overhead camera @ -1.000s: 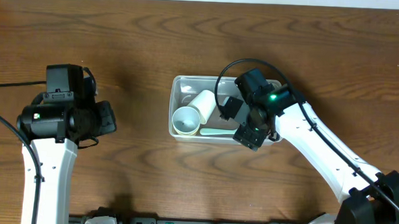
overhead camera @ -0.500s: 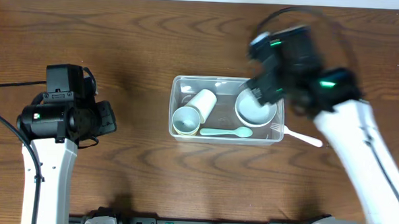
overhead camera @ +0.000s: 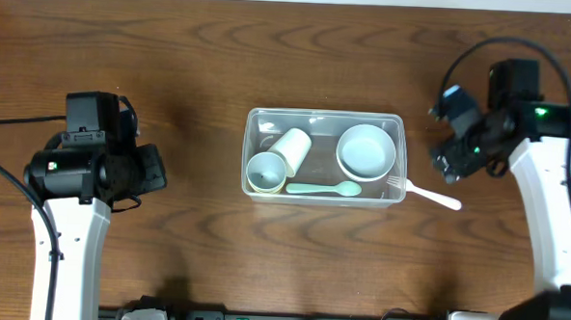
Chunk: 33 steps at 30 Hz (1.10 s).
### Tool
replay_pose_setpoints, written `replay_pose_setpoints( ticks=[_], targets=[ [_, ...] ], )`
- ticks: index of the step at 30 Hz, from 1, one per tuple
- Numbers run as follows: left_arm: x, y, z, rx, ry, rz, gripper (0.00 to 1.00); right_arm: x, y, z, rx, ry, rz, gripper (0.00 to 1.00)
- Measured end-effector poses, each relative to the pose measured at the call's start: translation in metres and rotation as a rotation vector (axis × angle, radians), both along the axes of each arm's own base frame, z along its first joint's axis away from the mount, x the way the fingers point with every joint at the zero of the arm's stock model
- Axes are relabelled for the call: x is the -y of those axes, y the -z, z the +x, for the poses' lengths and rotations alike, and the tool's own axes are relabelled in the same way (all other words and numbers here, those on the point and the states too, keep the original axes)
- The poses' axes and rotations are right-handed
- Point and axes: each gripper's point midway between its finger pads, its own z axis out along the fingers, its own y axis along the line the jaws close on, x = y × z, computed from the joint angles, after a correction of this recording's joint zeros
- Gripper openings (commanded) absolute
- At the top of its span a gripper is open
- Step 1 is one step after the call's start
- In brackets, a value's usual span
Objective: Pack container
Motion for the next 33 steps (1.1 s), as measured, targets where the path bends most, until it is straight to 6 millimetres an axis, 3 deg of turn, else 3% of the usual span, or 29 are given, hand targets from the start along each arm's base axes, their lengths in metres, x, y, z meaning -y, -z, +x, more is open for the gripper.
replay_pose_setpoints(
  ticks=[5, 12, 19, 33],
  targets=[
    [0.000, 0.000, 0.000, 0.000, 0.000, 0.000, 0.42, -0.005, 0.031, -0.006, -0.017, -0.105, -0.010, 0.87],
    [0.000, 0.000, 0.000, 0.000, 0.000, 0.000, 0.42, -0.031, 0.070, -0.022, -0.036, -0.284, 0.023, 0.86],
    [0.000, 0.000, 0.000, 0.000, 0.000, 0.000, 0.42, -0.037, 0.106, -0.039, -0.052, -0.338, 0.025, 0.84],
    [0.000, 0.000, 0.000, 0.000, 0.000, 0.000, 0.42, -0.037, 0.121, -0.039, -0.052, -0.364, 0.021, 0.82]
  ],
)
